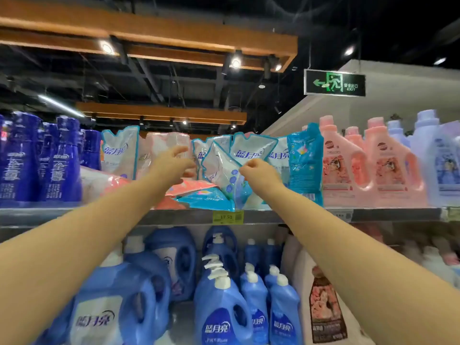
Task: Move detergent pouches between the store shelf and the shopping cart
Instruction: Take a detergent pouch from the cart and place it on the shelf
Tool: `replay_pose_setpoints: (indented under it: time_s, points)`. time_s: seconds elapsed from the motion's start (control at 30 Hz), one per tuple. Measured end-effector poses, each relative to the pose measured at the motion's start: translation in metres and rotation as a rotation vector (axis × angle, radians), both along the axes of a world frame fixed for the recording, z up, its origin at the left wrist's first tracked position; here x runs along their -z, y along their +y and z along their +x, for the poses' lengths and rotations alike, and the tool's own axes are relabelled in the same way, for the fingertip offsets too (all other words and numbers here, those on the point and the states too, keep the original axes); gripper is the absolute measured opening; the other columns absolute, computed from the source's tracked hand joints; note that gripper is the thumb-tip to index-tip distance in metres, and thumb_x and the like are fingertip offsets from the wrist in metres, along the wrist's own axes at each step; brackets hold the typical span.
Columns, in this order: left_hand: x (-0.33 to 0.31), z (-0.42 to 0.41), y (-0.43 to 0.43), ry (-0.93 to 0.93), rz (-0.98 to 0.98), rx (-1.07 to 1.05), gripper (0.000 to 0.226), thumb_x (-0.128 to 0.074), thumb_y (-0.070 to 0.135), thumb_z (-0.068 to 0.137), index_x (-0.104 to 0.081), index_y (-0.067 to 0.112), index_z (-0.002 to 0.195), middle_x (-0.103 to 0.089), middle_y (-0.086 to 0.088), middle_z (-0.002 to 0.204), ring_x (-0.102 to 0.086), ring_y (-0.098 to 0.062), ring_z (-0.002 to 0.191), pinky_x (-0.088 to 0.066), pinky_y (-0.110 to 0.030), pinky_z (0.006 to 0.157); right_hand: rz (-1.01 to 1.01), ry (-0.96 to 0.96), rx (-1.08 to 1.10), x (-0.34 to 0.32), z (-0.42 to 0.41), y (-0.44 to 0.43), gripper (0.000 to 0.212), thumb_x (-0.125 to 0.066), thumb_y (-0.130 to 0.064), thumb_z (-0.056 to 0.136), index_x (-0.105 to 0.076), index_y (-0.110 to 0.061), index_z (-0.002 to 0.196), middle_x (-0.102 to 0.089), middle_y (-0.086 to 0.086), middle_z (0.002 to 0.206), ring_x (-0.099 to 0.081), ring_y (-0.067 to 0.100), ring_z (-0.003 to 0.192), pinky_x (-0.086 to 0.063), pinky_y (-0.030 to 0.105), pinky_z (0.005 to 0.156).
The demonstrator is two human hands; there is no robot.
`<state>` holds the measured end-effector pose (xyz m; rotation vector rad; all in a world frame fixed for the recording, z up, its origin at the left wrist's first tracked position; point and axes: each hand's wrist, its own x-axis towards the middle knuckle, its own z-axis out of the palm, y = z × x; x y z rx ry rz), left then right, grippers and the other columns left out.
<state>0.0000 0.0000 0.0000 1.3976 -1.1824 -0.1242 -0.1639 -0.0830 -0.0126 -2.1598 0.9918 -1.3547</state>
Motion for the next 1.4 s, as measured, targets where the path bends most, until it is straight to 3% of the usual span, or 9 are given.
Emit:
replay_pose_setpoints:
  time_s: [0.13,0.3,0.4,0.67,0.87,1.13,1.27,1.33,1.4]
  points:
    - [-0.008,0.025,-0.048,-0.048,-0.021,-0.073,0.058,-0.05,0.026,0.095,-0.021,0.027,0.145,-0.051,-0.011,0.133,-0.057,-0.026,0.11,-0.049,-0.034,0.081,-0.118,0.086,0.099,-0.003,0.015,-0.035,0.035,-0.051,-0.029,0.091,-0.046,-0.018,0.124,-0.056,0.006,0.111,-0.054,0.026,0.104,-0.043,0.036,0.084]
    - [-0.002,0.018,-0.116,-0.227,0.052,-0.087,0.06,-0.046,0.046,0.089,-0.025,0.025,0.141,-0.049,-0.006,0.125,-0.055,-0.029,0.105,-0.048,-0.042,0.091,-0.264,0.212,0.266,-0.005,0.032,-0.089,0.059,-0.059,-0.04,0.085,-0.038,-0.017,0.135,-0.047,0.011,0.133,-0.044,0.032,0.121,-0.039,0.043,0.099]
    - [0.0,0.007,-0.155,-0.187,0.086,-0.07,0.067,-0.047,0.038,0.094,-0.012,0.024,0.148,-0.047,-0.012,0.138,-0.047,-0.031,0.121,-0.035,-0.037,0.098,-0.251,0.29,0.245,-0.008,0.045,-0.118,0.071,-0.062,-0.045,0.083,-0.03,-0.018,0.14,-0.041,0.012,0.139,-0.04,0.035,0.127,-0.038,0.043,0.099]
    - [-0.008,0.01,-0.222,0.056,0.116,-0.087,0.09,-0.066,0.048,0.076,-0.015,0.02,0.145,-0.04,-0.02,0.14,-0.046,-0.038,0.122,-0.042,-0.046,0.101,-0.149,0.614,0.076,-0.026,0.053,-0.162,0.089,-0.074,-0.058,0.065,-0.034,-0.018,0.133,-0.057,0.002,0.121,-0.052,0.022,0.105,-0.047,0.032,0.088]
    - [-0.001,0.018,-0.239,0.146,0.01,0.067,0.101,-0.074,0.047,0.071,-0.008,0.031,0.145,-0.044,-0.001,0.134,-0.05,-0.031,0.118,-0.044,-0.05,0.098,-0.126,0.389,-0.019,-0.013,0.041,-0.181,0.091,-0.083,-0.039,0.062,-0.032,-0.024,0.136,-0.048,-0.004,0.105,-0.048,0.019,0.098,-0.041,0.029,0.077]
    - [0.002,0.023,-0.238,0.254,-0.071,0.146,0.113,-0.085,0.032,0.058,-0.013,0.027,0.145,-0.048,-0.009,0.135,-0.052,-0.031,0.116,-0.047,-0.05,0.095,-0.28,0.207,0.027,0.017,0.039,-0.184,0.071,-0.07,-0.026,0.076,-0.031,-0.026,0.135,-0.062,0.007,0.112,-0.057,0.032,0.103,-0.042,0.033,0.074]
    - [0.003,0.019,-0.227,0.368,-0.022,0.289,0.063,-0.074,0.023,0.077,-0.041,0.013,0.129,-0.062,-0.01,0.118,-0.062,-0.027,0.096,-0.056,-0.039,0.066,-0.287,0.112,0.011,0.019,0.032,-0.177,0.064,-0.067,-0.021,0.077,-0.036,-0.029,0.133,-0.06,0.003,0.1,-0.057,0.031,0.098,-0.043,0.033,0.074]
    - [0.004,0.018,-0.221,0.443,-0.012,0.356,0.028,-0.068,0.021,0.083,-0.057,0.013,0.107,-0.067,-0.009,0.1,-0.064,-0.023,0.086,-0.056,-0.039,0.067,-0.3,0.076,0.013,0.02,0.03,-0.174,0.066,-0.067,-0.018,0.077,-0.036,-0.029,0.134,-0.062,0.006,0.107,-0.058,0.031,0.099,-0.045,0.034,0.076]
    - [0.005,0.016,-0.216,0.519,0.0,0.4,0.017,-0.066,0.022,0.083,-0.058,0.013,0.094,-0.067,-0.008,0.09,-0.063,-0.023,0.083,-0.053,-0.04,0.075,-0.323,0.043,0.021,0.02,0.029,-0.171,0.064,-0.066,-0.015,0.078,-0.037,-0.029,0.134,-0.063,0.005,0.106,-0.058,0.032,0.098,-0.045,0.034,0.077]
